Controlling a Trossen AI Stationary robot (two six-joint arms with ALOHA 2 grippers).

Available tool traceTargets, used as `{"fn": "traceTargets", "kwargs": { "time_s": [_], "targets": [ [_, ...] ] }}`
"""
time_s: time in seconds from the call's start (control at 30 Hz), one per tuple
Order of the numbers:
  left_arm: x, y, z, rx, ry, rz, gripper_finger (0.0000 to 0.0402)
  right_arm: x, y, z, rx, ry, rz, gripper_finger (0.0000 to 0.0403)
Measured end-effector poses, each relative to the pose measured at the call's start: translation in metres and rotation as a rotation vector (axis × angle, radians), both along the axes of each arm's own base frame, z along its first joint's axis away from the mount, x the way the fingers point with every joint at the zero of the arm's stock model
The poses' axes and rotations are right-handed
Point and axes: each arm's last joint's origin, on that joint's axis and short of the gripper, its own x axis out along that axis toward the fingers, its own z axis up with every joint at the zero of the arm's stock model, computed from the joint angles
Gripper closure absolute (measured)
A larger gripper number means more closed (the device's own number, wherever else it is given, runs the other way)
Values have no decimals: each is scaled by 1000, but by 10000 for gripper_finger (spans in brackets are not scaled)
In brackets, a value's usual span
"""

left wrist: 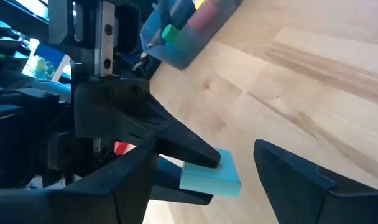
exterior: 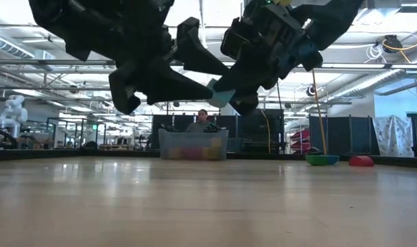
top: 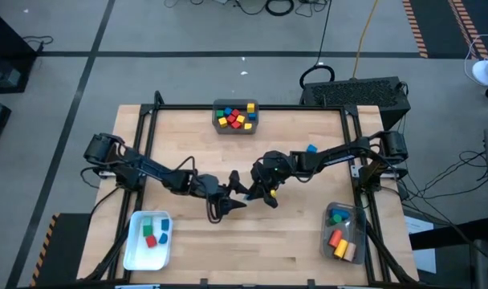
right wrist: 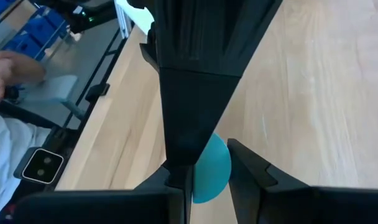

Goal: Sort blocks by size
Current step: Put the light blue half circle block into the white bin

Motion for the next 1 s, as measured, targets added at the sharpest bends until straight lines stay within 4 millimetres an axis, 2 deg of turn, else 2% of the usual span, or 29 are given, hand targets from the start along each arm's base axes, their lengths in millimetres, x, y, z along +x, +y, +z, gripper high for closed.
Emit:
{"fn": "traceTargets", "kwargs": {
  "time_s": [0.47,0.63,0.9,1.0],
  "targets": [
    [1,2,1,53,2,79,132,0,-1,0,4,7,-18,344],
    [2,2,2,89,-10,162,132,2,-1,6,17,-30,-29,344],
    [0,-3,1,92,0,146,134,3,0,7,41,-44,4,344],
    [0,-6,2,89,-9,136,150,3,0,7,47,-46,14,344]
  ]
}}
